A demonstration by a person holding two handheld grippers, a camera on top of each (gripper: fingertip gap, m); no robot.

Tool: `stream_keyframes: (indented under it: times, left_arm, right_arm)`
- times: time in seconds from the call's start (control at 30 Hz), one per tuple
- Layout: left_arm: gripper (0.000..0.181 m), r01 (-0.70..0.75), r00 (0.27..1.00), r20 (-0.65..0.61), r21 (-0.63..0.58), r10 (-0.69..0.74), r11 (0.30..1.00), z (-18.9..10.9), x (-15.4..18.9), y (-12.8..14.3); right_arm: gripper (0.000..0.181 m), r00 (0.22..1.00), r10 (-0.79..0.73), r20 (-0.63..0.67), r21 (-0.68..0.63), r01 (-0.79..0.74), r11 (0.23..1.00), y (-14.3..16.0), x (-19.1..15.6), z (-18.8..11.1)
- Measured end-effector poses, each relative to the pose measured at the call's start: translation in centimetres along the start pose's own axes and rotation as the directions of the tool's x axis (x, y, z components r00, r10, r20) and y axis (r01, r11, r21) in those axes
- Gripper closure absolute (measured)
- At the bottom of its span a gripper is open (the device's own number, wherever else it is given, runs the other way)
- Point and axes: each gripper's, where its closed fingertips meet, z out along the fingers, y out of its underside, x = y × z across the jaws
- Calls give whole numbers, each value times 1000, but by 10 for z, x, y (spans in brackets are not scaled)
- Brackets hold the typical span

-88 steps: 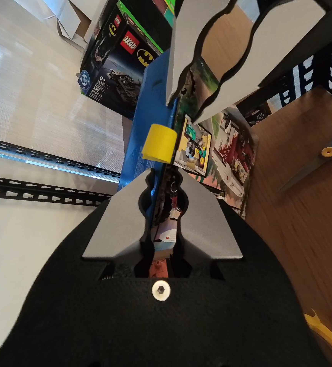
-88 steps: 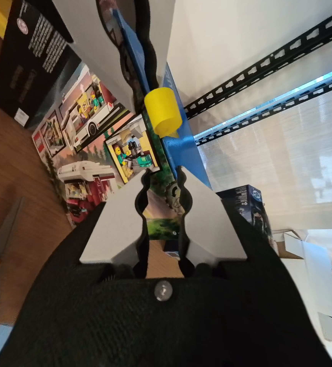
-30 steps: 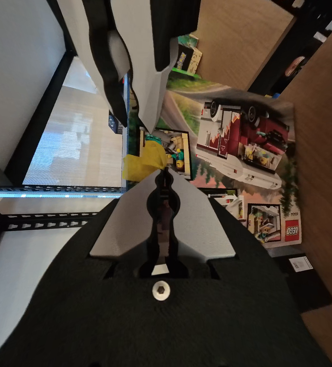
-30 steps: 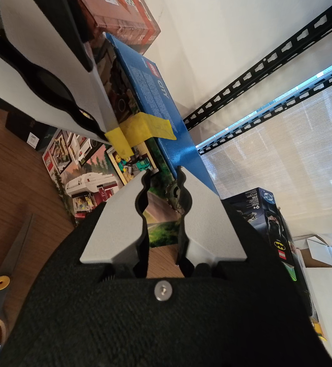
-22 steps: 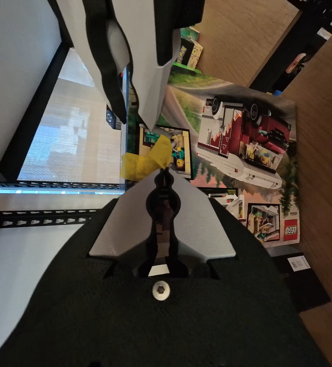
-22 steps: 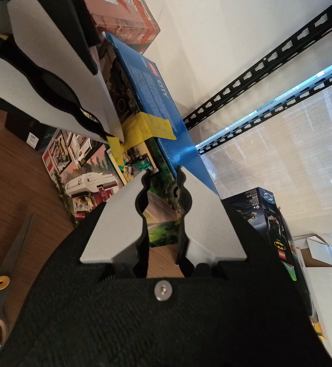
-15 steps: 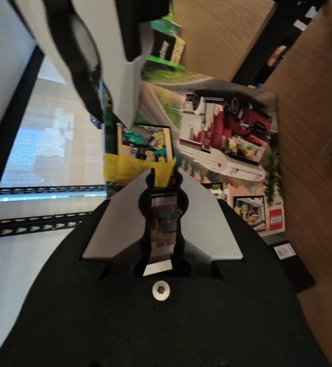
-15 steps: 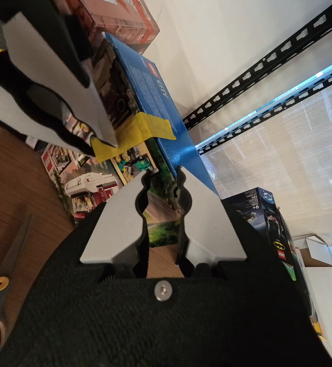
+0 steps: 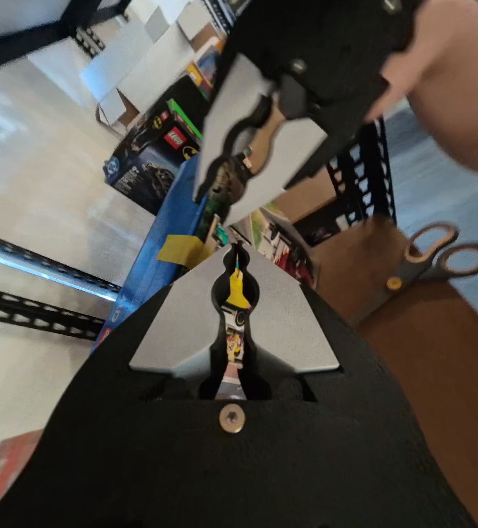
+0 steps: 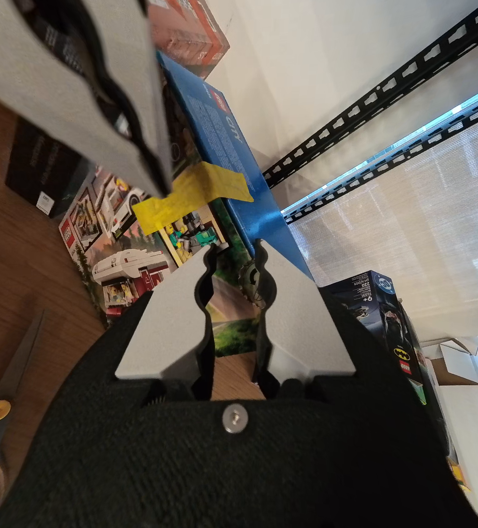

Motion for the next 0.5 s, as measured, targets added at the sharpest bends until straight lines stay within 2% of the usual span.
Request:
stream_keyframes:
  times: [0.03, 0.27, 0.5]
  left_arm:
    - [181, 62, 998, 8, 11, -62, 998, 2, -7, -2]
    - [181, 267, 963, 43, -21, -266, 963, 24, -21, 10]
    - [181, 493, 865, -52, -96, -499, 865, 37, -3, 36]
  right_arm:
    - [155, 1000, 0, 0, 1, 0, 1000, 0, 0, 0]
    - [155, 1000, 0, 2, -2, 0, 1000, 0, 0, 0]
    - [155, 1000, 2, -7, -4, -2, 1000, 0, 1, 1]
